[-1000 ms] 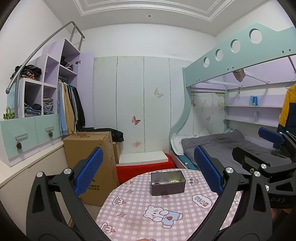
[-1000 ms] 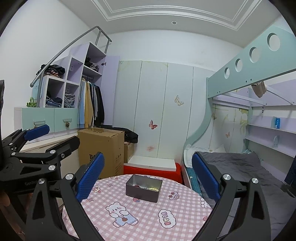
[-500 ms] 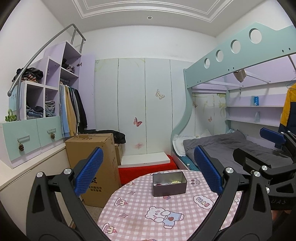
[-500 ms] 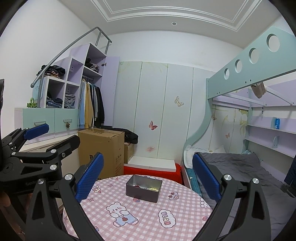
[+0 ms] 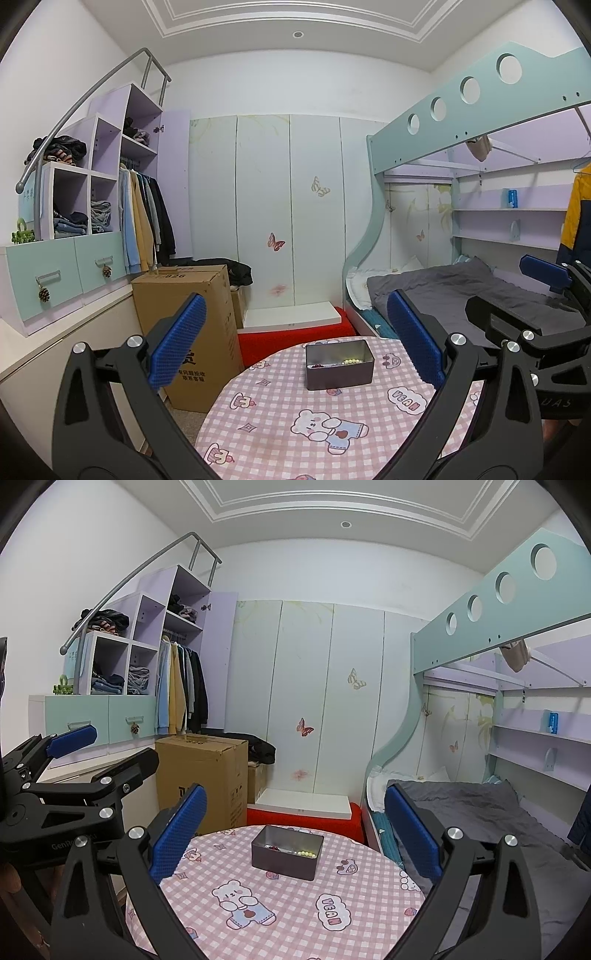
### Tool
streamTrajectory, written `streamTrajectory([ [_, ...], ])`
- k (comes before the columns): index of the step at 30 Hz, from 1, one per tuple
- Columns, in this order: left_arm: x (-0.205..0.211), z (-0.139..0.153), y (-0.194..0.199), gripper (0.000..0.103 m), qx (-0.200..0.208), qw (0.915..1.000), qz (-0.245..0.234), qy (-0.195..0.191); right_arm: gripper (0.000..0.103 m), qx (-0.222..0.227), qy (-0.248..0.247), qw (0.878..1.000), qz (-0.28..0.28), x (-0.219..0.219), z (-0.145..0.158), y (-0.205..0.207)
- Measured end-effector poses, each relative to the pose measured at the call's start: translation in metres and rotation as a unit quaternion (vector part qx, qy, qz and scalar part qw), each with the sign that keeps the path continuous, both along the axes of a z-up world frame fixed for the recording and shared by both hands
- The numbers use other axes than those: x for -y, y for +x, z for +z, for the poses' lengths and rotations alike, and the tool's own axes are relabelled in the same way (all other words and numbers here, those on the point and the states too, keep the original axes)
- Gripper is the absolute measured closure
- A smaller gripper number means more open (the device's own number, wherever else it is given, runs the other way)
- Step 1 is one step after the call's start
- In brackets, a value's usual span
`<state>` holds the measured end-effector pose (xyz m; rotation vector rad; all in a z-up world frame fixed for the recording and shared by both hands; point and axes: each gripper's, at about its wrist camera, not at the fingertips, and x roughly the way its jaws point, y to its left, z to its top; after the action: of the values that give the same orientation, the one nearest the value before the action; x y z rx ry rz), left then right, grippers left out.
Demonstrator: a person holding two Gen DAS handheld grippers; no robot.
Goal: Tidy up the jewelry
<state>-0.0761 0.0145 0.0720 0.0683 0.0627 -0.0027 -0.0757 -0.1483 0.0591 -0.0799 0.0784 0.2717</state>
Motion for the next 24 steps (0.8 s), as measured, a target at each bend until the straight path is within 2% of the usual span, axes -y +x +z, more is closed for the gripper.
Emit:
streamTrajectory([
  [24,-0.0017,-0.0003,-0.0012,0.007,-0.001,1.0000,-0.001,0.001,0.009,-0.005,0.000,1.000,0.001,0.0009,-0.0025,-0.0004],
])
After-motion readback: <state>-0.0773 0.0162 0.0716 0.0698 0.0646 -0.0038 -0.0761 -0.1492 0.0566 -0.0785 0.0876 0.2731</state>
